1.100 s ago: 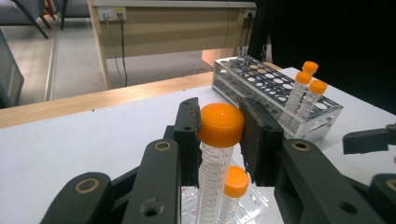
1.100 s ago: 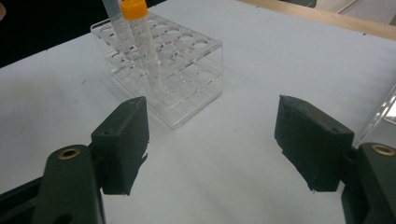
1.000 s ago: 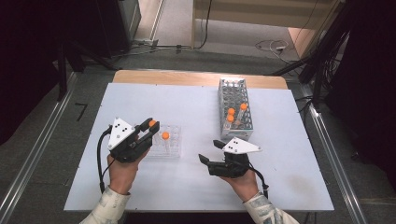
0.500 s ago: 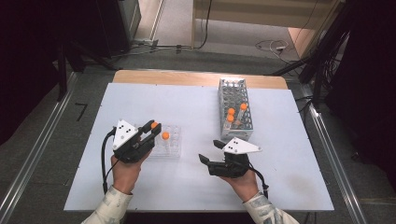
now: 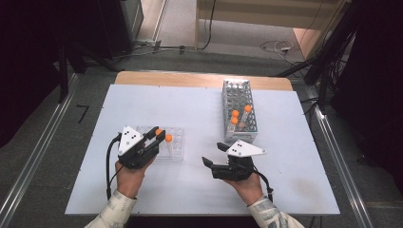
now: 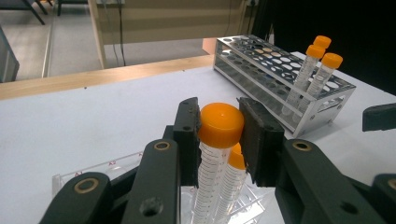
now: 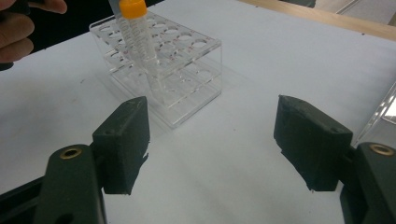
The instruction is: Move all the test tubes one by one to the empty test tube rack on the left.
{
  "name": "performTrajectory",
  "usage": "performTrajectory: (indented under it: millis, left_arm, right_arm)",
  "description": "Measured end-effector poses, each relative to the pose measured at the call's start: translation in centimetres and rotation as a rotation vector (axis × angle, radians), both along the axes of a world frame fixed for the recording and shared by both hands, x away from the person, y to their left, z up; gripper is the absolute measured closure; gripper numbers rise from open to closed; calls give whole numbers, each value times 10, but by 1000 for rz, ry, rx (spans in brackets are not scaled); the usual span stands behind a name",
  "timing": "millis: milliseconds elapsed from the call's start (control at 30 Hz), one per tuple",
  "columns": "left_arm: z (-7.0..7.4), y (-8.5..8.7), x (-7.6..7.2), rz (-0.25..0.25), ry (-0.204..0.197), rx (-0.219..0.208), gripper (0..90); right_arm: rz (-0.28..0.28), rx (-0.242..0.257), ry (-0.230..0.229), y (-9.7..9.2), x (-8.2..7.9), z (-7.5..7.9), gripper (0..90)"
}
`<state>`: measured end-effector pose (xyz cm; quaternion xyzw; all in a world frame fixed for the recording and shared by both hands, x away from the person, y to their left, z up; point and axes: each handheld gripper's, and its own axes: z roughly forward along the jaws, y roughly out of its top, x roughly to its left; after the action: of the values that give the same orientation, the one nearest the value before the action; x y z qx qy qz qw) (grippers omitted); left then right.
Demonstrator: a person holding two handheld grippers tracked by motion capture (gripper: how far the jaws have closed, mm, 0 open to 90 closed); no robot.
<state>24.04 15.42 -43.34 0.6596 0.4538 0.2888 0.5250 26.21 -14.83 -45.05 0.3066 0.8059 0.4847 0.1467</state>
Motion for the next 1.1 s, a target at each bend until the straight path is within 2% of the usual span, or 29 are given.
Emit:
performTrajectory:
  millis: [333,400,1100]
  left_arm:
    - [-3,-2,0,-20,6,-3,676]
    - [-3,-2,0,-23,7,-6,649]
    - [-1,1,-1,-16,4,-35,608]
  right_arm:
    - [1,-3,2,1,0,-1,256]
    - [2,-3,1,1,0,-1,256]
    - [2,-1,1,1,0,-1,257]
